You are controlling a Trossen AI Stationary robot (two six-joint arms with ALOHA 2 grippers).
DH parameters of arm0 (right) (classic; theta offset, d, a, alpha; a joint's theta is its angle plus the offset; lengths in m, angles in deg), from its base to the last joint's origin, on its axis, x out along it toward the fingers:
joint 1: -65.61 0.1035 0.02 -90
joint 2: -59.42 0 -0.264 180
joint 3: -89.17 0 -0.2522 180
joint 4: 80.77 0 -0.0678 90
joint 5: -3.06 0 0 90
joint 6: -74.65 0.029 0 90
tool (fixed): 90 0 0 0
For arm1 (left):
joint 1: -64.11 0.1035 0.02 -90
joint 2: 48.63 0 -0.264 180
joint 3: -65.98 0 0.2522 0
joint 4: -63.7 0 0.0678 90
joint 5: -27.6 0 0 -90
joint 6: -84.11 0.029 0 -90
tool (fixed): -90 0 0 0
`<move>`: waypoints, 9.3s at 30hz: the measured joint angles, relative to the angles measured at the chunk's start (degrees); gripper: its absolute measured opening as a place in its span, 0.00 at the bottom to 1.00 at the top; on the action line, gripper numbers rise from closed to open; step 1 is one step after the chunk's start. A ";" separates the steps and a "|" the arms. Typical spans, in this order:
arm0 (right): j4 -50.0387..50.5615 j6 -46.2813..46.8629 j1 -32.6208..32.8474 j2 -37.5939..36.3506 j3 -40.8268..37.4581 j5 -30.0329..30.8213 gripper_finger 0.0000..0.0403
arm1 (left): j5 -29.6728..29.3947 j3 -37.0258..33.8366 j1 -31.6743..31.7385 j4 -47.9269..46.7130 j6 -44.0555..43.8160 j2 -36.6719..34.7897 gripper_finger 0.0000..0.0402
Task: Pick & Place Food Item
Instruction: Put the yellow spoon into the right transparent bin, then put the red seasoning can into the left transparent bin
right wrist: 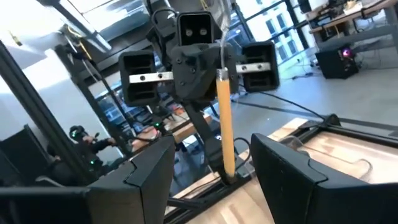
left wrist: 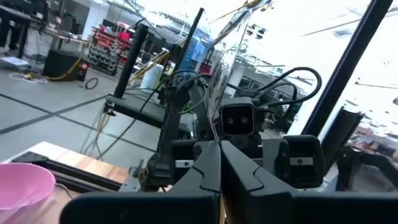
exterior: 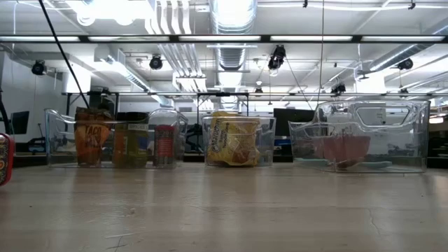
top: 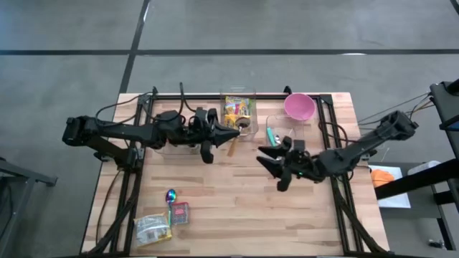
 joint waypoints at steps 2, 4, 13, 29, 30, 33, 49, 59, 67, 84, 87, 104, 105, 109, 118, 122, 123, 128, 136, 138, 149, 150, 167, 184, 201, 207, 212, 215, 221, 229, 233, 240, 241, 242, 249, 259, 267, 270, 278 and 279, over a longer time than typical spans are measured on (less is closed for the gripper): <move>1.20 -0.10 -1.74 1.28 1.96 -2.25 0.52 | 0.48 0.00 -0.01 0.07 -1.51 0.00 0.00; 4.03 -0.12 -3.07 2.00 4.05 -3.29 0.52 | 0.80 0.02 -0.01 0.24 -1.96 0.00 0.00; 17.87 0.71 -7.20 2.63 11.94 -8.12 0.52 | 3.73 0.50 -0.16 1.97 -2.10 -0.04 0.00; 25.76 -4.13 -11.42 13.18 25.59 -15.64 0.52 | 6.47 0.50 -0.25 2.38 -2.34 -0.04 0.00; 26.82 -4.31 -11.42 13.62 26.31 -15.62 0.52 | 6.47 0.50 -0.27 2.40 -2.37 -0.04 0.00; 29.45 -4.48 -11.46 14.54 27.55 -15.60 0.52 | 6.51 0.50 -0.38 2.51 -2.37 -0.04 0.00; 30.17 -6.66 -11.51 14.35 27.76 -16.30 0.13 | 7.41 0.46 -0.40 2.86 -2.53 -0.04 0.00; 30.55 -6.46 -11.73 14.26 27.94 -19.58 0.07 | 8.48 0.44 -0.49 2.95 -2.50 -0.11 0.00; 32.74 -4.05 -11.67 13.45 27.94 -20.18 0.07 | 9.31 0.44 -0.34 1.74 -8.02 -0.11 0.02; 60.63 10.42 -12.27 1.10 27.83 -17.50 0.07 | 8.01 0.45 0.39 -11.27 -11.35 -5.55 0.49; 70.68 15.52 -12.56 -1.75 27.76 -16.23 0.07 | 6.49 0.44 0.43 -14.26 -11.53 -6.10 0.50; 96.07 29.91 -26.18 -14.97 16.96 -26.85 0.07 | 6.20 0.44 0.47 -17.63 -11.49 -6.37 0.50; 95.05 29.43 -27.65 -15.57 14.93 -28.59 0.07 | 6.20 0.44 0.47 -17.85 -11.49 -6.36 0.50; 88.49 27.26 -33.74 -16.63 6.71 -35.58 0.07 | 6.44 0.44 0.47 -19.24 -12.37 -6.36 0.50; 79.01 24.39 -40.15 -12.82 -3.89 -44.77 0.07 | 6.64 0.44 0.45 -31.58 -13.87 -6.36 0.50; 78.89 22.92 -41.32 -8.40 -4.24 -47.63 0.07 | 6.63 0.44 0.45 -34.73 -13.20 -6.36 0.50; 78.86 22.70 -41.72 -7.12 -4.22 -48.28 0.07 | 6.61 0.44 0.45 -34.86 -12.62 -6.34 0.50; 78.91 21.42 -44.01 -1.08 -3.82 -51.77 0.07 | 6.49 0.44 0.47 -34.82 -11.23 -6.34 0.50; 79.00 16.15 -51.27 4.69 -3.82 -58.97 0.07 | 6.42 0.44 0.49 -36.20 -11.02 -6.34 0.50; 79.00 15.47 -52.73 5.63 -3.82 -59.88 0.07 | 6.42 0.44 0.49 -37.30 -11.01 -6.34 0.50; 79.61 14.06 -54.78 11.37 -3.49 -60.75 0.07 | 6.42 0.44 0.49 -38.66 -11.01 -6.34 0.50; 79.59 14.06 -54.78 11.55 -3.49 -60.78 0.07 | 6.42 0.44 0.49 -38.66 -11.01 -6.34 0.50; 79.30 13.49 -54.78 11.53 -3.65 -61.02 0.07 | 6.42 0.44 0.51 -38.66 -11.03 -6.34 0.50; 83.56 16.17 -54.61 12.03 -3.95 -62.72 0.07 | 6.40 0.44 0.80 -38.66 -11.01 -6.34 0.50; 85.12 16.38 -54.06 17.95 2.18 -60.58 0.07 | 6.40 0.44 0.84 -38.69 -11.01 -6.34 0.50; 86.71 14.57 -52.58 22.44 6.19 -57.43 0.07 | 6.41 0.44 0.84 -38.69 -11.03 -6.34 0.50; 86.55 13.06 -52.65 24.91 8.66 -57.62 0.07 | 6.42 0.44 0.84 -38.70 -11.05 -6.34 0.50; 87.19 12.68 -52.60 26.09 8.87 -57.48 0.07 | 6.42 0.44 0.84 -38.73 -11.05 -6.34 0.50; 87.43 12.67 -52.62 26.62 8.42 -57.17 0.07 | 6.42 0.44 0.84 -38.86 -11.05 -6.34 0.50; 87.19 12.42 -52.62 26.24 8.35 -57.17 0.07 | 6.42 0.44 0.84 -38.88 -11.05 -6.35 0.50; 87.19 12.28 -52.62 26.22 8.35 -57.13 0.07 | 6.42 0.44 0.84 -38.91 -11.05 -6.36 0.50; 87.15 11.45 -51.72 26.22 8.33 -56.42 0.14 | 6.42 0.44 0.84 -38.93 -11.07 -6.36 0.50; 87.14 11.23 -51.48 26.19 8.33 -56.22 0.18 | 6.42 0.44 0.84 -38.93 -11.09 -6.36 0.50; 87.09 11.13 -51.44 26.15 8.33 -55.91 0.23 | 6.42 0.44 0.84 -38.93 -11.09 -6.36 0.50; 87.13 11.18 -51.37 26.15 8.33 -55.84 0.43 | 6.42 0.44 0.84 -38.93 -11.12 -6.36 0.50; 87.20 11.18 -51.37 26.15 8.33 -55.82 0.47 | 6.44 0.44 0.82 -38.94 -11.47 -6.36 0.50; 87.04 11.12 -51.39 24.84 8.27 -55.68 0.47 | 6.44 0.44 0.82 -39.76 -11.51 -6.36 0.50; 88.03 11.13 -51.40 24.12 8.27 -55.60 0.47 | 6.44 0.44 0.82 -40.09 -11.53 -6.36 0.50; 88.85 11.90 -51.40 20.16 8.40 -54.83 0.47 | 6.44 0.44 0.82 -40.59 -11.58 -6.36 0.50; 88.98 12.16 -51.40 19.47 8.46 -54.61 0.47 | 6.44 0.44 0.82 -40.79 -11.68 -6.36 0.50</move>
